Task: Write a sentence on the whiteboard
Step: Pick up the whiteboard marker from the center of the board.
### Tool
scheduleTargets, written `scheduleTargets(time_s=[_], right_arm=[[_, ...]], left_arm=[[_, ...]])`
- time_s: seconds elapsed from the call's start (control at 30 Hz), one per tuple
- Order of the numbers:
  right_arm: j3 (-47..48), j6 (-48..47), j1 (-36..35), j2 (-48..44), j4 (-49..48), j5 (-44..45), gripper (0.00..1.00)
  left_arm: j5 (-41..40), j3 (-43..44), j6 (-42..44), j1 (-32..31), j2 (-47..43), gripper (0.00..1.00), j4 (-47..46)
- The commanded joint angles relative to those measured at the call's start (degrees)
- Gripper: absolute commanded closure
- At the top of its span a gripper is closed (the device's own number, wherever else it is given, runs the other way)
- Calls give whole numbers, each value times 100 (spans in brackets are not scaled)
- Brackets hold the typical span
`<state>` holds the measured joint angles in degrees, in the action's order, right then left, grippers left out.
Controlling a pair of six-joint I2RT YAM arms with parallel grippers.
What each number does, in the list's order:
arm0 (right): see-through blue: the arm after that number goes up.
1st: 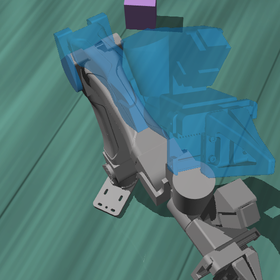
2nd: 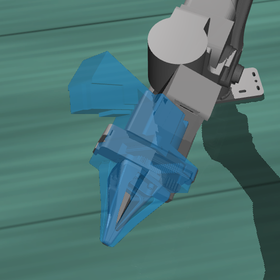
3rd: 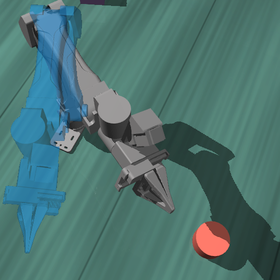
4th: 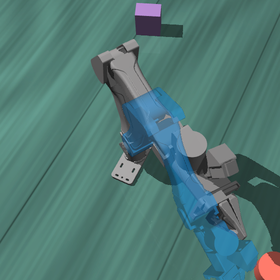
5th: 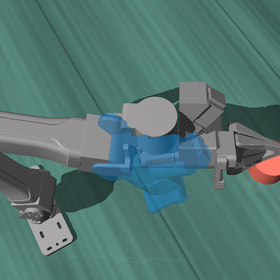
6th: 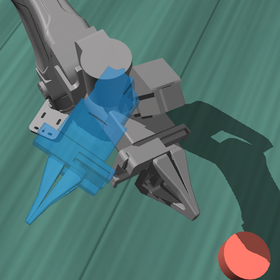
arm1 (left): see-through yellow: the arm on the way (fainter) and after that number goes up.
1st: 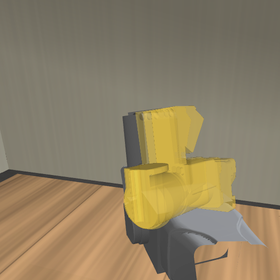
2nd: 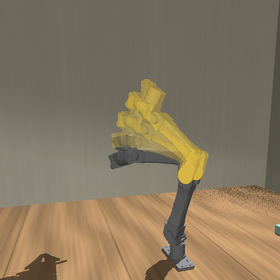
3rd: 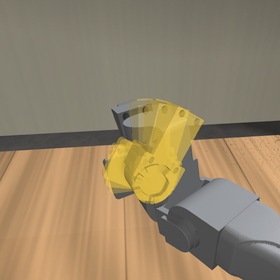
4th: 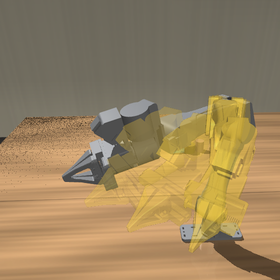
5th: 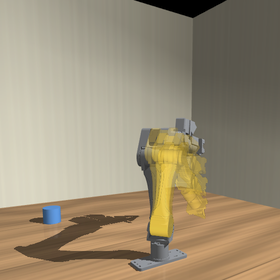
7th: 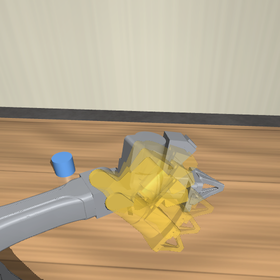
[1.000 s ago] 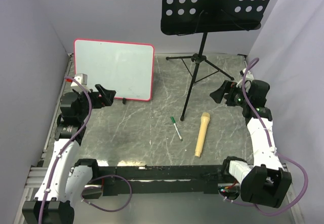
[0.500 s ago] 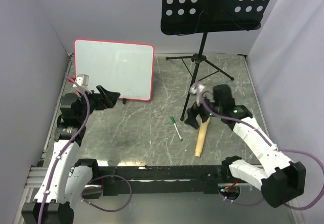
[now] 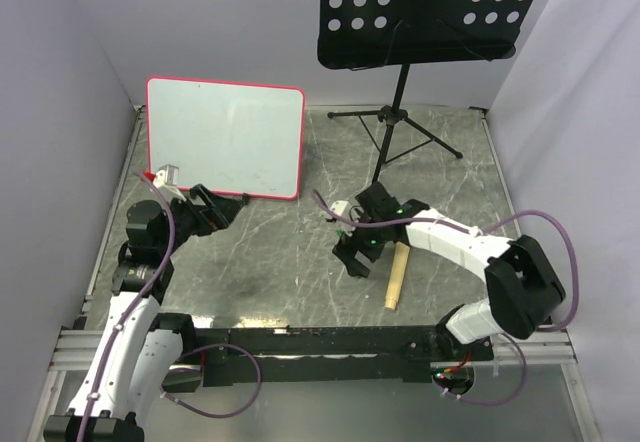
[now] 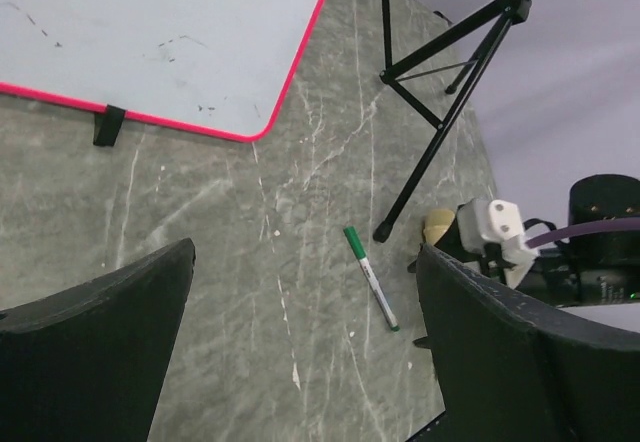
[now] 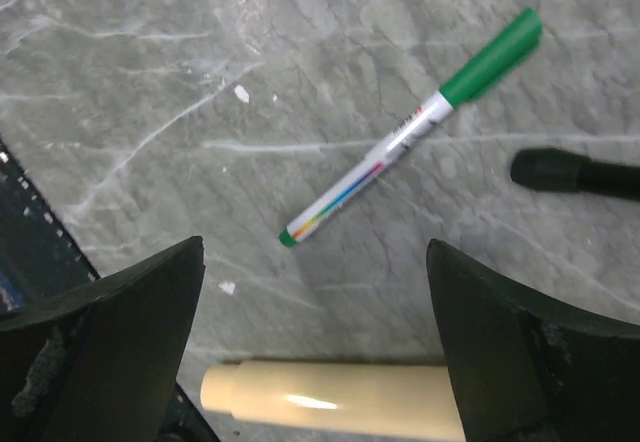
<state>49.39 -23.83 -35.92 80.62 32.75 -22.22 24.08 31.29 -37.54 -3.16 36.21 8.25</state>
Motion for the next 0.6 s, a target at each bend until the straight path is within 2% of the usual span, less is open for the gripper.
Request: scheduleTargets(time_s=[0.0, 0.03, 0.13, 0.47, 0.57], right_arm=[[379, 493, -353, 322, -480, 552, 7], [414, 598, -398, 375, -498, 648, 13], [484, 739, -530, 630, -515, 937, 20], [581, 872, -539, 1175, -472, 1185, 37], [598, 889, -547, 1289, -428, 1211, 45]], left_arm=[[-166, -105, -376, -18, -166, 3, -104], [-201, -166, -403, -18, -219, 3, -96], [-272, -289, -552, -18, -298, 3, -131], [-246, -509, -860, -18, -571, 3, -201], [-193, -580, -939, -18, -623, 3, -227]])
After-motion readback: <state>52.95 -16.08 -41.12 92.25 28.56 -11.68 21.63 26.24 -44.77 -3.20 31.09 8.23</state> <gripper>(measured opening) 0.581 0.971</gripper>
